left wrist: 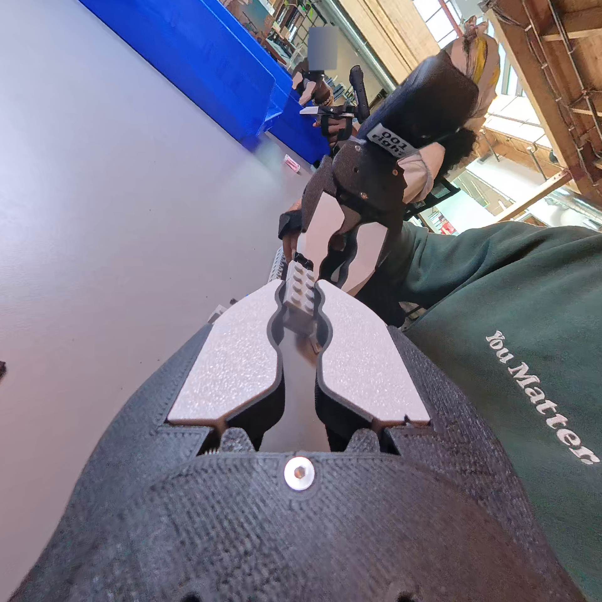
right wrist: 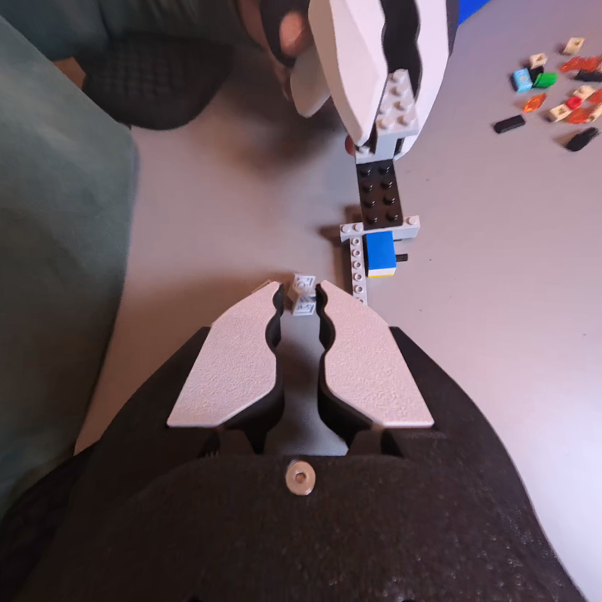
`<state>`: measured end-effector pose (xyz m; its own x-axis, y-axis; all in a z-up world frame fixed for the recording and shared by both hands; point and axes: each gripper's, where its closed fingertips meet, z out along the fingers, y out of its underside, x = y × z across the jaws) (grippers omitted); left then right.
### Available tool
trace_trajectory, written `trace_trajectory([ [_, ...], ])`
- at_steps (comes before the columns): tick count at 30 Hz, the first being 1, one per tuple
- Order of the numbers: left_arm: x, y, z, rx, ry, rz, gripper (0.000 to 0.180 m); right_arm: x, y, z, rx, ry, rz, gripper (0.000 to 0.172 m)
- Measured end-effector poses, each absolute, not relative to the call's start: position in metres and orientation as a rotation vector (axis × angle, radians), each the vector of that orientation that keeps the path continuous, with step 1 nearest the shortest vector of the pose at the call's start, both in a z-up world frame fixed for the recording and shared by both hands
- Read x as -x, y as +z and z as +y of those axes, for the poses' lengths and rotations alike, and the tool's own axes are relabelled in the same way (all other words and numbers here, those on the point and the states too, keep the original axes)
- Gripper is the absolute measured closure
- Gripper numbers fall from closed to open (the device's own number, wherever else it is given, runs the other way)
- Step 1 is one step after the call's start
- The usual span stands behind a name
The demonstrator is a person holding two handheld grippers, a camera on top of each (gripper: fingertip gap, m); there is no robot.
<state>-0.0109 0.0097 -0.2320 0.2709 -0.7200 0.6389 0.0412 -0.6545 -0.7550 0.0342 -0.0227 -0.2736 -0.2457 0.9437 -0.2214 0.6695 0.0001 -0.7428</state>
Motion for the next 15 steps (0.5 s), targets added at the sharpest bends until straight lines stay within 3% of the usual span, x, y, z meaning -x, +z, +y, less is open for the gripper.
trace_trajectory([
  [6, -0.002, -0.224, 0.0, 1.798, -1.335, 0.76, 0.165, -0.02, -0.236, -0.004, 1.673, 1.345, -1.608, 0.138],
  [12, -0.014, -0.229, -0.009, 1.787, -1.194, 0.903, 0.165, -0.012, -0.227, -0.002, 1.624, 1.376, -1.521, 0.14],
  [15, -0.02, -0.234, -0.012, 1.781, -1.086, 0.991, 0.165, -0.009, -0.224, -0.013, 1.624, 1.459, -1.528, 0.152],
])
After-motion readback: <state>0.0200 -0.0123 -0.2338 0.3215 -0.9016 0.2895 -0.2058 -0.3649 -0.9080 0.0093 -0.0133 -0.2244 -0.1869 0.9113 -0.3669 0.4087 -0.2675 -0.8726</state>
